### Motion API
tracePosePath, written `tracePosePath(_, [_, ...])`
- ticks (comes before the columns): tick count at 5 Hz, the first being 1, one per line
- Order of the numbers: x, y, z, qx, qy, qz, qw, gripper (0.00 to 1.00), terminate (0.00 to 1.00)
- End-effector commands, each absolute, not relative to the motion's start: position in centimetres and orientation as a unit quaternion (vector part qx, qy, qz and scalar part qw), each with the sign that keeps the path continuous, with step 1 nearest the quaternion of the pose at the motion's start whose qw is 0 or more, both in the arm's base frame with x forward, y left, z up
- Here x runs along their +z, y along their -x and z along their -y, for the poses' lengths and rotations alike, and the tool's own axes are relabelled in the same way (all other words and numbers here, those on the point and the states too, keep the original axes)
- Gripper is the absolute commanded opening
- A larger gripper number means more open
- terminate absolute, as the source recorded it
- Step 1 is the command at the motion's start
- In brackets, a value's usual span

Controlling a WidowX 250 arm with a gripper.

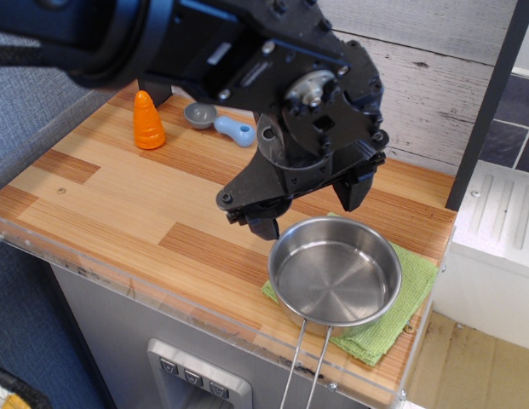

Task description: Move the spoon from corner to other side of the table.

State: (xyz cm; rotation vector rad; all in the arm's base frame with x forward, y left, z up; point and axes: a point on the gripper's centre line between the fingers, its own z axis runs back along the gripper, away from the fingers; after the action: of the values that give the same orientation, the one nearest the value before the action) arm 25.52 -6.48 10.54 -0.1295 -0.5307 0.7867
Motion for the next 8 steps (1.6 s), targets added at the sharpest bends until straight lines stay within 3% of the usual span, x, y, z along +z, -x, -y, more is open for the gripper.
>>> tracePosePath(1, [10.5,-25.5,6.5,0.378,0.062,0.255,0.888,1.0,0.0])
tracePosePath(3, [12.5,-32.3,1.6,0.468,0.058,0.279,0.836,1.0,0.0])
tracePosePath(6, [9.4,-37.8,-2.2,0.587,0.107,0.262,0.759,1.0,0.0])
tracePosePath(8, [7.4,-40.1,-5.6,0.625,0.081,0.259,0.731,1.0,0.0])
